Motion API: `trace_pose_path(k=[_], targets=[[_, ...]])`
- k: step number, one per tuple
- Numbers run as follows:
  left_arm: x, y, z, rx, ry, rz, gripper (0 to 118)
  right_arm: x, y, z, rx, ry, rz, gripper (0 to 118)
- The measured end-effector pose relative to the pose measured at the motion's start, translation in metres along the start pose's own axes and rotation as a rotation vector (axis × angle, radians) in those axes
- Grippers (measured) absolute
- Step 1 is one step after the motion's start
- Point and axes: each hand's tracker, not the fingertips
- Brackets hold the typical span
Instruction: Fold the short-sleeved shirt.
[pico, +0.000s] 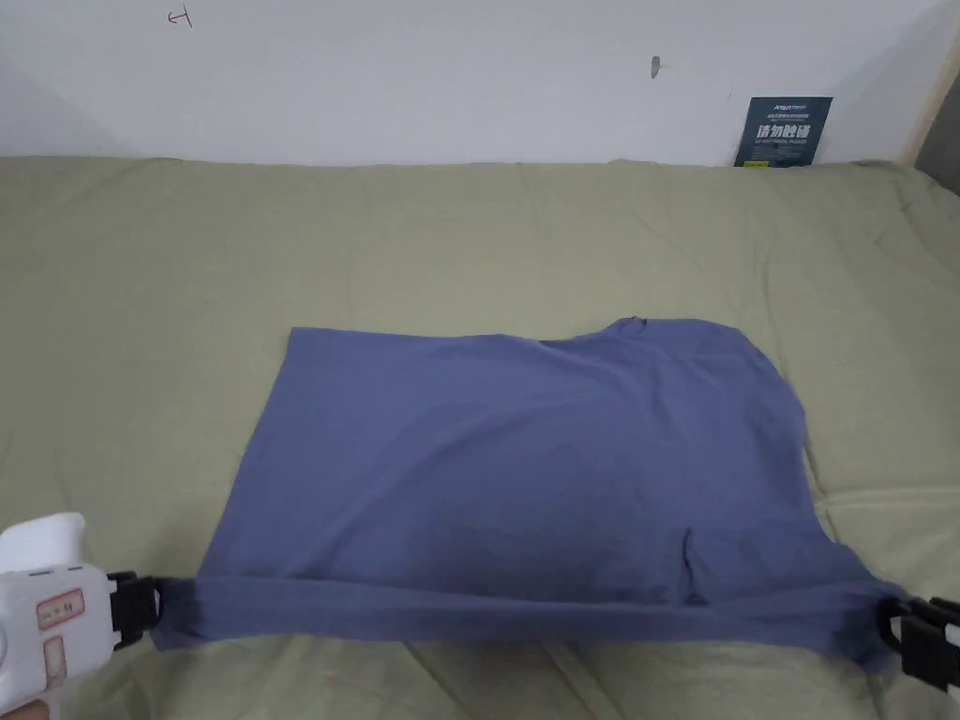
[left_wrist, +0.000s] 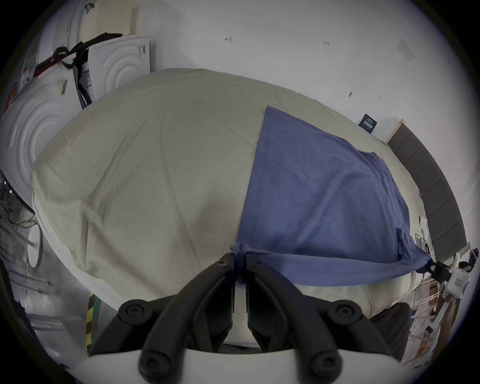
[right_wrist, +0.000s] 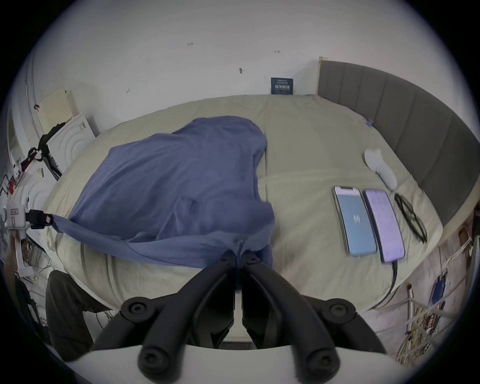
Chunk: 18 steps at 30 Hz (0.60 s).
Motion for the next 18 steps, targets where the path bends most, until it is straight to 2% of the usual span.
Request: trace_pose_path(k=[5, 9, 18], targets=[[0.019, 0.036, -0.013, 0.022, 0.001, -0.015, 8, -0.001, 0.048, -0.025, 0.017, 0.000, 0.022, 5], [0.019, 0.072, -0.049, 0.016, 0.009, -0.023, 8, -0.005, 0.082, -0.054, 0.001, -0.009, 0.030, 5], [0.025, 0.115, -0.109, -0.038, 0.050, -0.016, 8, -0.017, 0.114, -0.114, -0.085, -0.046, 0.055, 5]])
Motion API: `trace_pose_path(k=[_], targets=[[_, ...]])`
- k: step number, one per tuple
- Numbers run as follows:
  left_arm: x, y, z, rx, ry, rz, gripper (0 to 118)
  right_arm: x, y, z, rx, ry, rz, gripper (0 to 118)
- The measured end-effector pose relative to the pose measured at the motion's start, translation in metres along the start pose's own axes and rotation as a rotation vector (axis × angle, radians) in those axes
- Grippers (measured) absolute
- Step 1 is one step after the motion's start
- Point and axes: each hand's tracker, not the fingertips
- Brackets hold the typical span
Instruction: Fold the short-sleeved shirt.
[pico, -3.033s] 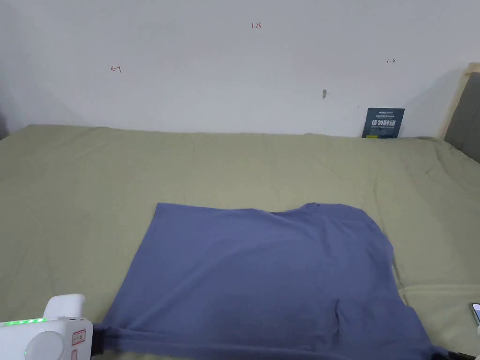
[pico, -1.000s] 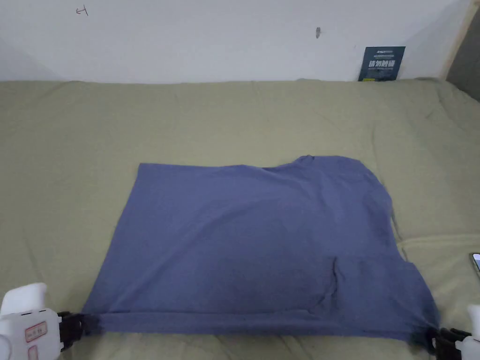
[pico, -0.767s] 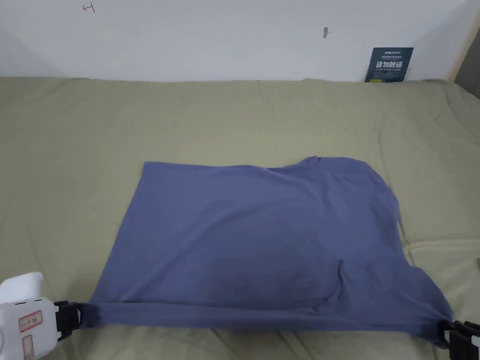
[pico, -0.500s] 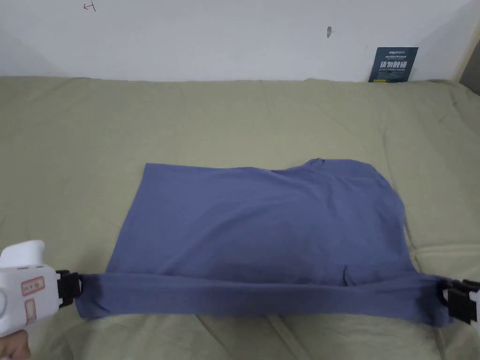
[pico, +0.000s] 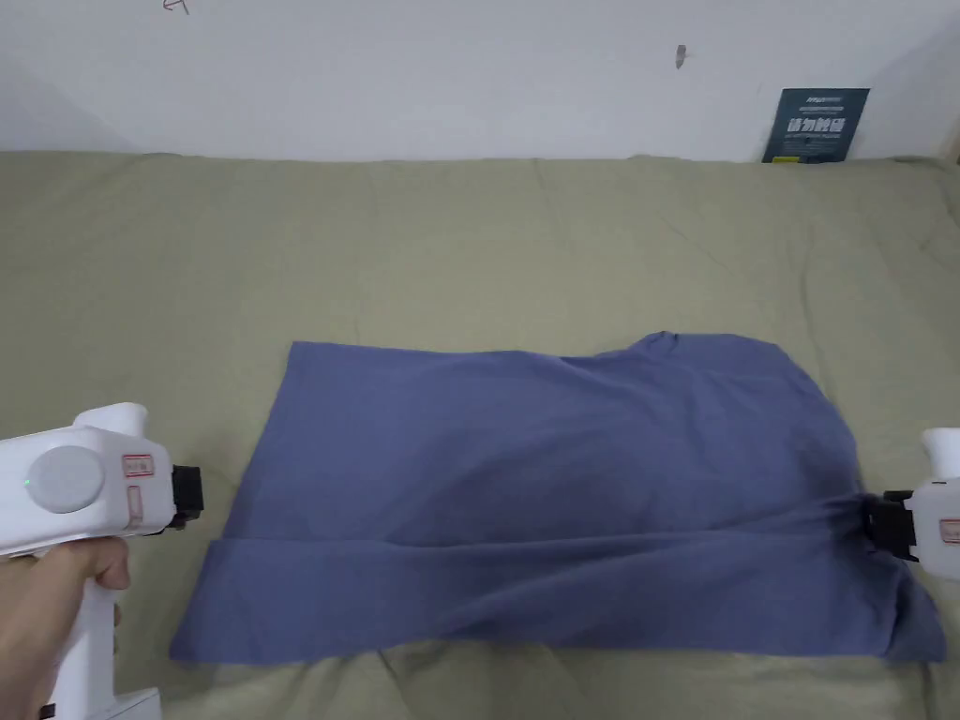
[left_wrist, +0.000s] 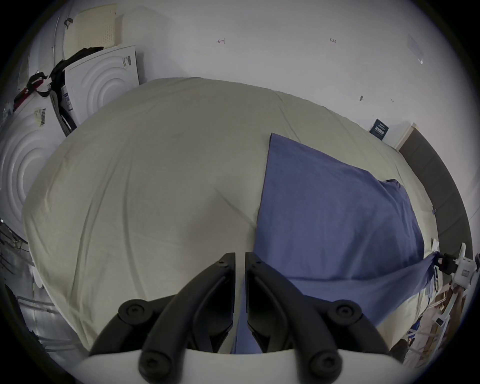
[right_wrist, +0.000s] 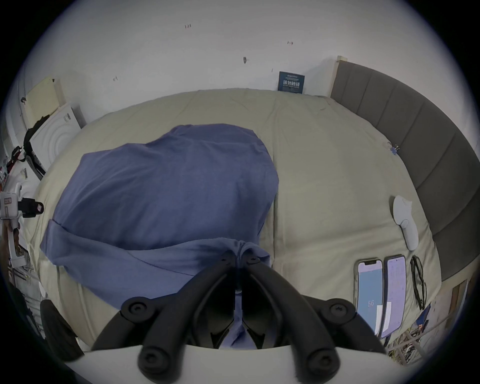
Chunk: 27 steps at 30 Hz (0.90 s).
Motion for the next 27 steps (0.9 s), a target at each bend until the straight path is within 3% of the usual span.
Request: trace_pose_path(k=[6, 7, 8, 9, 13, 14, 15, 16, 17, 24, 25, 26, 27], targets=[[0.007, -0.017, 0.002, -0.095, -0.062, -0.109, 9, -0.003, -0.012, -0.001, -0.021, 0.007, 0.000, 5], [0.009, -0.020, 0.000, -0.110, -0.058, -0.105, 35, -0.003, -0.013, -0.001, -0.023, 0.005, -0.001, 5], [0.011, -0.019, -0.005, -0.126, -0.047, -0.100, 80, 0.000, -0.012, -0.001, -0.023, 0.008, -0.005, 5], [0.012, -0.020, -0.011, -0.156, -0.038, -0.098, 105, 0.000, -0.012, 0.000, -0.024, 0.014, -0.014, 5], [0.022, -0.021, -0.019, -0.159, -0.048, -0.092, 101, 0.004, -0.011, -0.003, -0.027, 0.020, -0.027, 5], [0.023, -0.022, -0.020, -0.158, -0.050, -0.095, 92, 0.004, -0.011, -0.003, -0.030, 0.020, -0.027, 5], [0.028, -0.024, -0.018, -0.158, -0.045, -0.107, 71, 0.003, -0.011, -0.003, -0.032, 0.018, -0.024, 5], [0.030, -0.024, -0.018, -0.156, -0.034, -0.107, 25, 0.005, -0.010, -0.005, -0.033, 0.020, -0.023, 5], [0.031, -0.025, -0.019, -0.161, -0.017, -0.112, 12, 0.006, -0.010, -0.006, -0.033, 0.022, -0.026, 5], [0.027, -0.017, -0.020, -0.141, -0.022, -0.097, 12, 0.006, -0.009, -0.009, -0.044, 0.018, -0.028, 6], [0.026, -0.015, -0.021, -0.142, -0.025, -0.090, 16, 0.006, -0.010, -0.011, -0.047, 0.017, -0.030, 10], [0.025, -0.014, -0.023, -0.146, -0.034, -0.079, 38, 0.007, -0.010, -0.015, -0.058, 0.012, -0.032, 22], [0.025, -0.014, -0.023, -0.151, -0.038, -0.073, 71, 0.007, -0.009, -0.018, -0.077, 0.003, -0.038, 45]])
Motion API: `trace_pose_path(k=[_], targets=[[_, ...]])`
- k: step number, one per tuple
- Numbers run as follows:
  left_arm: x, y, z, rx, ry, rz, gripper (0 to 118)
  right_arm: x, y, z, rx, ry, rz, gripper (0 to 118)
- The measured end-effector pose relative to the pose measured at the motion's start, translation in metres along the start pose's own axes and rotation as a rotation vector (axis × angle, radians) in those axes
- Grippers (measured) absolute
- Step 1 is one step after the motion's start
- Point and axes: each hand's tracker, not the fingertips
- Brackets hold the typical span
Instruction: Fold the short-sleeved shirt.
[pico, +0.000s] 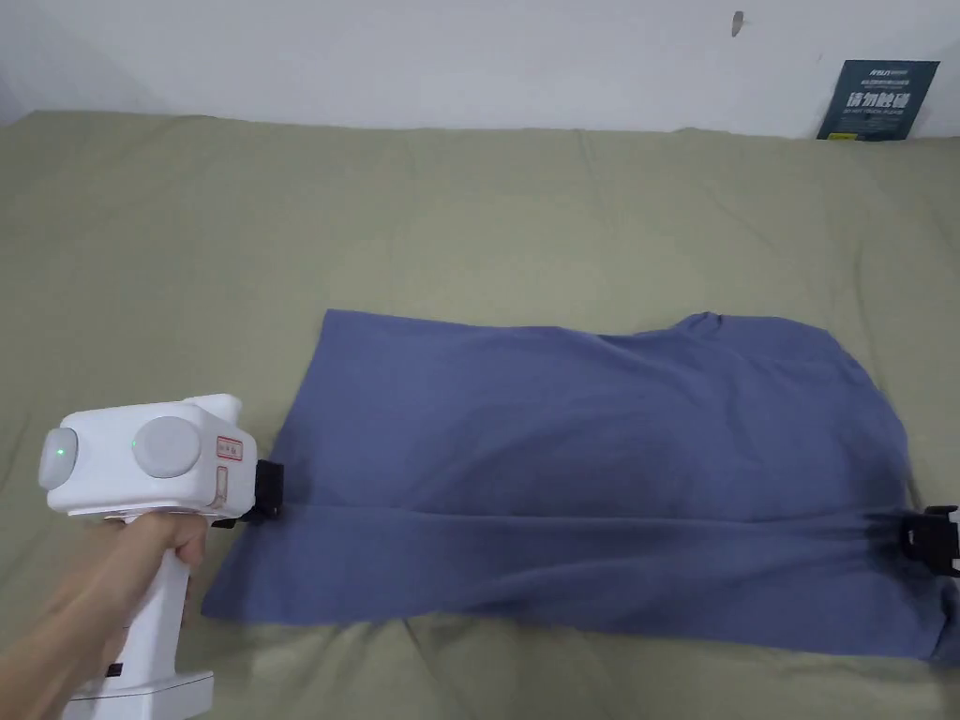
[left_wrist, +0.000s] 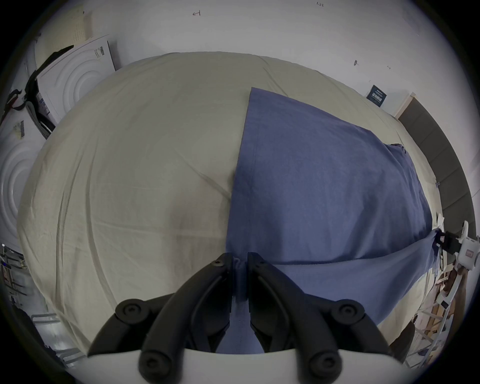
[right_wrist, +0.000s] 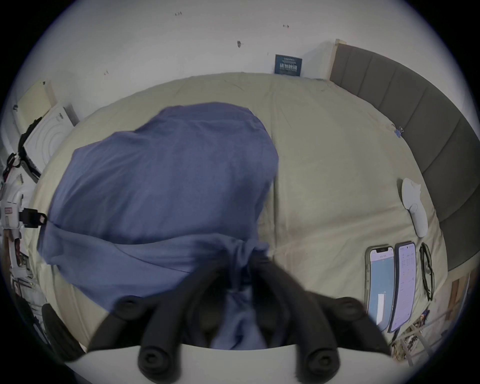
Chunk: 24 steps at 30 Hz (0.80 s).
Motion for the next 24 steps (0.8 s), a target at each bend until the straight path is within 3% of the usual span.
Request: trace_pose_path(k=[1, 2, 3, 8, 10, 11, 12, 13, 14, 15, 18, 21, 22, 23, 24], targets=[[0.001, 0.001, -0.001, -0.008, 0.025, 0.001, 105, 0.000, 0.000, -0.003, -0.018, -0.026, -0.005, 89], [0.001, 0.001, -0.002, -0.003, 0.052, 0.002, 112, 0.000, 0.000, -0.005, -0.032, -0.091, -0.007, 104], [-0.001, 0.000, 0.000, 0.009, 0.074, 0.001, 115, 0.001, -0.001, -0.007, -0.039, -0.139, -0.014, 110], [-0.014, -0.014, 0.030, 0.042, 0.054, 0.016, 115, 0.018, -0.018, 0.022, 0.014, -0.057, -0.101, 114], [-0.020, -0.026, 0.049, 0.092, 0.033, 0.027, 109, 0.020, -0.033, 0.038, 0.008, -0.033, -0.117, 114], [-0.022, -0.034, 0.060, 0.123, 0.011, 0.026, 97, 0.018, -0.042, 0.046, -0.001, 0.001, -0.124, 109], [-0.025, -0.042, 0.069, 0.130, 0.006, 0.027, 74, 0.016, -0.052, 0.054, 0.003, 0.022, -0.128, 92], [-0.027, -0.049, 0.076, 0.138, 0.008, 0.038, 28, 0.013, -0.063, 0.064, 0.030, 0.034, -0.128, 35], [-0.030, -0.056, 0.081, 0.156, 0.010, 0.055, 7, 0.009, -0.072, 0.069, 0.046, 0.018, -0.122, 0], [-0.032, -0.062, 0.087, 0.175, 0.012, 0.082, 7, 0.003, -0.083, 0.074, 0.074, -0.007, -0.109, 0], [-0.036, -0.081, 0.096, 0.144, -0.045, 0.082, 7, -0.010, -0.108, 0.089, 0.056, 0.075, -0.117, 0], [-0.035, -0.095, 0.097, 0.131, -0.074, 0.088, 7, -0.019, -0.125, 0.094, 0.055, 0.052, -0.092, 0], [-0.034, -0.095, 0.095, 0.126, -0.089, 0.092, 15, -0.021, -0.128, 0.094, 0.053, 0.058, -0.093, 0], [-0.033, -0.096, 0.092, 0.124, -0.104, 0.093, 51, -0.023, -0.131, 0.094, 0.050, 0.062, -0.100, 0], [-0.030, -0.096, 0.089, 0.117, -0.106, 0.099, 102, -0.024, -0.133, 0.094, 0.044, 0.067, -0.107, 0]])
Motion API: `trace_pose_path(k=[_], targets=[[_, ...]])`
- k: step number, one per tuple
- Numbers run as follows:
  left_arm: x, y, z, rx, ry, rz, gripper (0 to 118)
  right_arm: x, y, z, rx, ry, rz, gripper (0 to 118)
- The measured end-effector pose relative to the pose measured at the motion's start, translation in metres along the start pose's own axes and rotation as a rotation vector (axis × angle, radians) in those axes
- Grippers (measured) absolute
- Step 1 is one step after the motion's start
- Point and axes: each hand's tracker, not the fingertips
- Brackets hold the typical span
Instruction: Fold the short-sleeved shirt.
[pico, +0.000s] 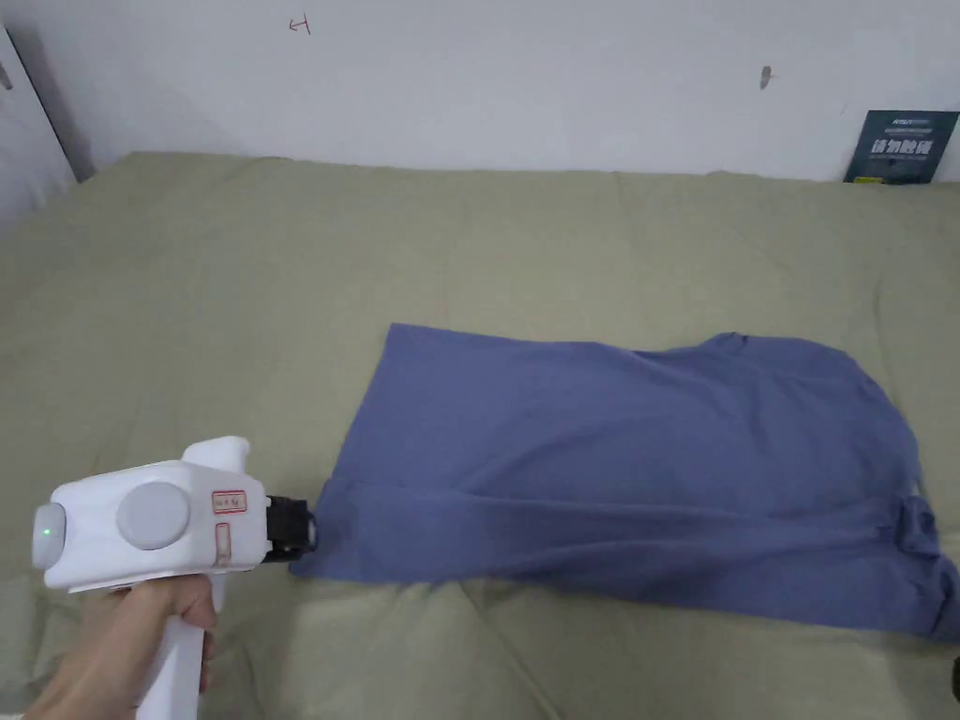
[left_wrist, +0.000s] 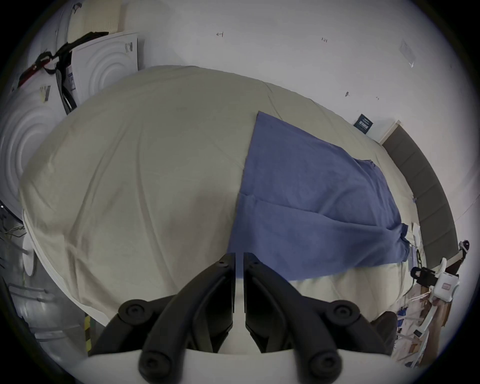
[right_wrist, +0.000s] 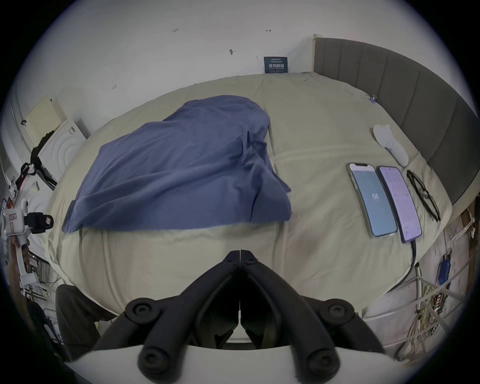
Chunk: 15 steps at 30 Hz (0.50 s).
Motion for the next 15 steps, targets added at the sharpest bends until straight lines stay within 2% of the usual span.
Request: trace_pose_path(k=[1, 6, 9, 10, 11, 12, 13, 14, 15], targets=[[0.002, 0.000, -0.009, -0.038, 0.015, 0.011, 118, 0.006, 0.000, -0.002, -0.006, 0.008, -0.003, 0], [0.008, 0.001, -0.037, -0.067, 0.029, 0.005, 117, 0.007, 0.001, -0.003, -0.013, 0.016, 0.015, 0], [0.016, -0.001, -0.054, -0.088, 0.081, -0.045, 106, 0.015, 0.012, -0.010, -0.006, 0.007, 0.008, 0], [0.018, -0.001, -0.057, -0.088, 0.088, -0.059, 106, 0.017, 0.015, -0.012, -0.004, 0.005, 0.006, 0], [0.017, -0.001, -0.059, -0.083, 0.085, -0.055, 95, 0.018, 0.019, -0.013, -0.004, 0.004, 0.005, 0], [0.019, -0.001, -0.058, -0.084, 0.078, -0.037, 76, 0.020, 0.022, -0.015, -0.003, 0.006, 0.006, 0], [0.018, -0.003, -0.060, -0.086, 0.072, -0.019, 35, 0.025, 0.028, -0.021, -0.005, 0.005, 0.008, 0], [0.016, -0.004, -0.061, -0.081, 0.077, -0.017, 10, 0.027, 0.031, -0.023, -0.002, 0.003, 0.012, 0], [0.017, -0.004, -0.058, -0.073, 0.050, 0.006, 10, 0.028, 0.035, -0.025, 0.001, 0.003, 0.014, 0]])
